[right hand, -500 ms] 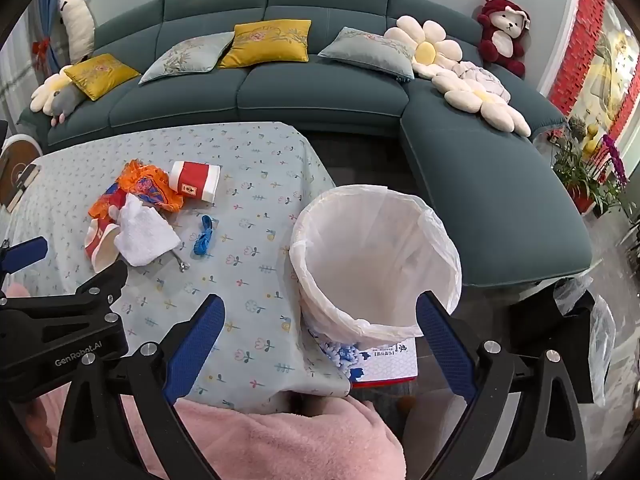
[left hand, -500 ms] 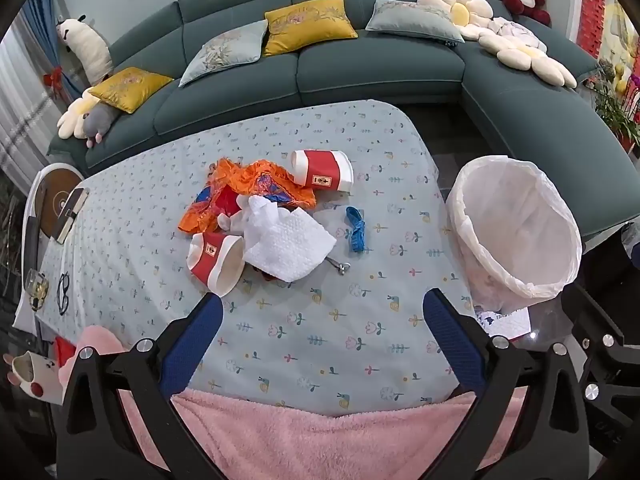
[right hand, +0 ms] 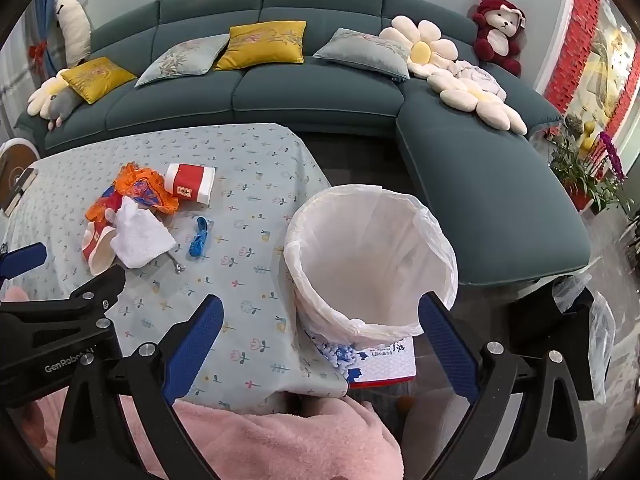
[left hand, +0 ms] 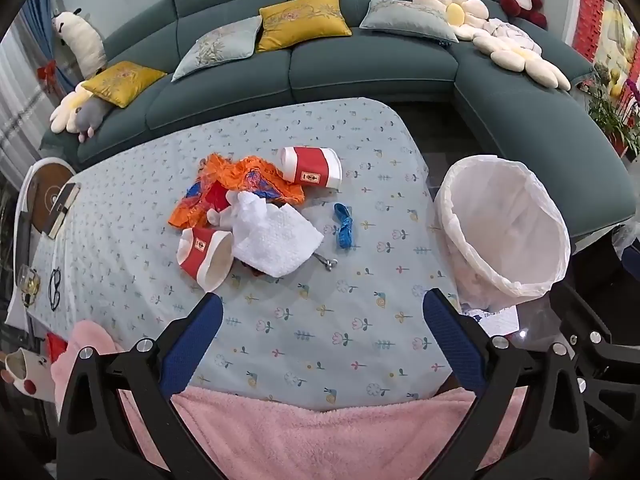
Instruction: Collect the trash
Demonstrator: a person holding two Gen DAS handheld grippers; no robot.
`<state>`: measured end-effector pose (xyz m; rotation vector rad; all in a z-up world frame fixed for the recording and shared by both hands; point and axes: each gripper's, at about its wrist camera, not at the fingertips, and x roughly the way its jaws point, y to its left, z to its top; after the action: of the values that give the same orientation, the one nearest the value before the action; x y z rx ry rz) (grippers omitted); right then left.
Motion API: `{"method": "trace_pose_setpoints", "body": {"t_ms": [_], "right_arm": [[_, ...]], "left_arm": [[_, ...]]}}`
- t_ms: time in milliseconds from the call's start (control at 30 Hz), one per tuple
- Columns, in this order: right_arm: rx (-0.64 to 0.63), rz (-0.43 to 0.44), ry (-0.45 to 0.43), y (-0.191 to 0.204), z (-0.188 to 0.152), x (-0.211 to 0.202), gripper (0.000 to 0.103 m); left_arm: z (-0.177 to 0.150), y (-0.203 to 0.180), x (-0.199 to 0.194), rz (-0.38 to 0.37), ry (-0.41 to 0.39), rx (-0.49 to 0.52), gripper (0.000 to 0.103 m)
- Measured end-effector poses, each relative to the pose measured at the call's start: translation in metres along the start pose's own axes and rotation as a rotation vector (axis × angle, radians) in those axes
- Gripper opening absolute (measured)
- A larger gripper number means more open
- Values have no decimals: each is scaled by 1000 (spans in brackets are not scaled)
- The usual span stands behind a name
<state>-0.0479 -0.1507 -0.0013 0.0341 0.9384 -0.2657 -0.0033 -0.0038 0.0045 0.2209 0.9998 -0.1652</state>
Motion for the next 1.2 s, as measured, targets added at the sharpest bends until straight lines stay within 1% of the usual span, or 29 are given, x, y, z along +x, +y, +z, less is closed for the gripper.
{"method": "trace_pose_setpoints", "body": {"t_ms": [133,233,467,633,867,1200], "right_arm": [[6,-6,-7,2,-6,2,94],[10,-5,-6,1,-6,2,94],[12,-4,-7,0,-6,3,94],[7,-3,-6,0,-7,4,94],[8,-8,-6,-1,-8,4,94],[1,-12,-8,0,-6,4,94]], "left_arm": [[-1,-1,0,13,-12,7,96],[-1,-1,1,8,-9,6,96],[-1,-4,-2,6,-36,26,96],[-4,-5,-3,29,-59,37,96],[-3,-3,0,23,-34,22,96],[-2,-5,0,9,-27,18,96]]}}
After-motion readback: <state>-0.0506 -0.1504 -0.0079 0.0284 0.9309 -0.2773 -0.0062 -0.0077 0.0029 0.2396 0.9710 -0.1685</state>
